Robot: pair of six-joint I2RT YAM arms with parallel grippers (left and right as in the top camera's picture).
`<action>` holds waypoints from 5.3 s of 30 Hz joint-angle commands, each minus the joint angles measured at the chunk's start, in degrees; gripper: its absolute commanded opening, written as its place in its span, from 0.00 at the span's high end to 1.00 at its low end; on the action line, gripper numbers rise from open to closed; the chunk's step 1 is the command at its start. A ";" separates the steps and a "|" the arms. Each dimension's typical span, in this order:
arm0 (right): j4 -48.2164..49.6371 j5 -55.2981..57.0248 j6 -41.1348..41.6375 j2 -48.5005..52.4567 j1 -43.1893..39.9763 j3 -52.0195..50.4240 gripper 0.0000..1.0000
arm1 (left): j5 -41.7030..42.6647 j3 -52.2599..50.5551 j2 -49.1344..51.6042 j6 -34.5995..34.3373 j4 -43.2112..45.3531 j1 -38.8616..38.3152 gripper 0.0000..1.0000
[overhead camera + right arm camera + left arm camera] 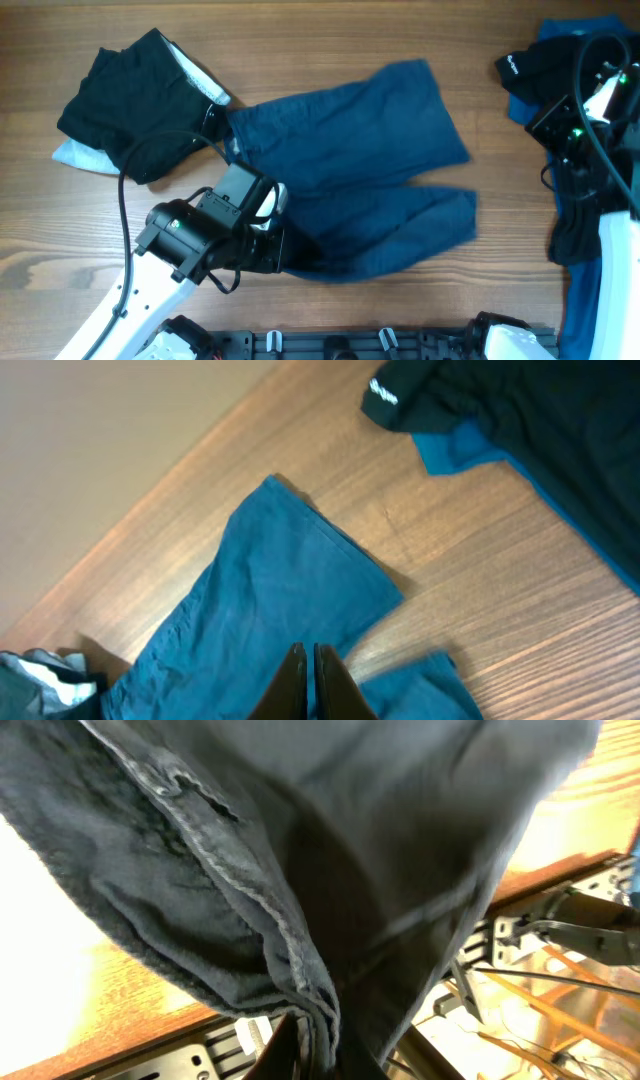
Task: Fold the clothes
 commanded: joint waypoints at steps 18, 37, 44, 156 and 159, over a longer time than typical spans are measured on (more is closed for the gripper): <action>-14.16 -16.74 -10.47 9.40 -0.04 -33.07 0.54 | -10.88 0.57 -0.52 -3.10 5.16 -0.63 0.93; 8.87 -16.98 -2.86 7.56 -0.04 -40.52 0.95 | -11.30 0.57 -0.55 -2.93 6.19 -0.63 0.96; -9.55 -5.05 -4.37 1.01 -3.21 -4.83 0.96 | -4.76 0.57 -2.03 -6.51 -0.07 -1.20 0.96; 7.23 -0.22 -9.31 41.16 -4.33 -4.63 0.59 | 5.05 0.57 29.46 0.04 37.38 24.44 0.13; 6.45 0.26 -9.14 31.21 -4.33 -4.61 0.60 | 15.56 0.57 30.97 3.26 46.27 23.61 0.61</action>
